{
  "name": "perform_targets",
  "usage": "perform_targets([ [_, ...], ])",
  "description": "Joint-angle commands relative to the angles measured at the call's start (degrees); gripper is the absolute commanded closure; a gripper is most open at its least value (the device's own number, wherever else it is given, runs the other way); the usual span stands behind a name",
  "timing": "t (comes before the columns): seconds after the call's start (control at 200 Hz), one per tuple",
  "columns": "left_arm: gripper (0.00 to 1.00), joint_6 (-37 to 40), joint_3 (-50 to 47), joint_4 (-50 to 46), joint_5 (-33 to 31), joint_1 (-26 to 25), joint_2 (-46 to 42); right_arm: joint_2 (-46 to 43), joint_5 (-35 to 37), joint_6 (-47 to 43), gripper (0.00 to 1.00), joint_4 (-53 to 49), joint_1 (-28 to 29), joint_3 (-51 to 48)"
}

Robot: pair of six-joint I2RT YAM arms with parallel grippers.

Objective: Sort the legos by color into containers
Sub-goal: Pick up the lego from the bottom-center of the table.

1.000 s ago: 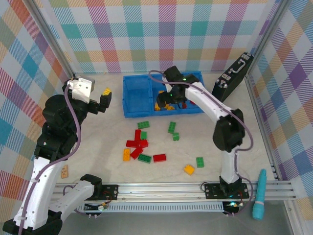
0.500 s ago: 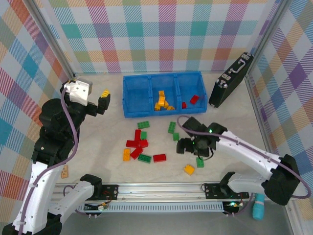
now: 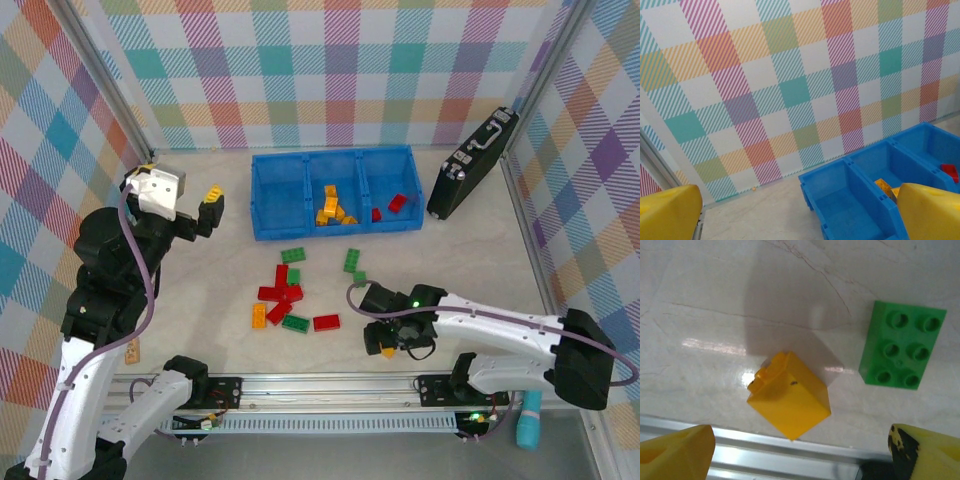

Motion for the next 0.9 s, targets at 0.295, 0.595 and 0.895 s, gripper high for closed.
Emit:
perform_targets([
  [0.295,0.0,-1.11,-0.02,2.2,1.05,-0.3,0.26,8.75,1.14,-6.8,0.18,7.59,0.89,-1.18],
  [0.595,0.0,-0.65,0.38,2.13,0.5,-0.3,0.83,12.61,0.53,-6.51,0.37,8.69,1.33,-1.89],
  [0.895,0.0,-0.1,0.44,1.93,-0.27,-0.3,1.32,13.13,-1.17,-5.45,0.6,7.1,1.59,-1.46],
])
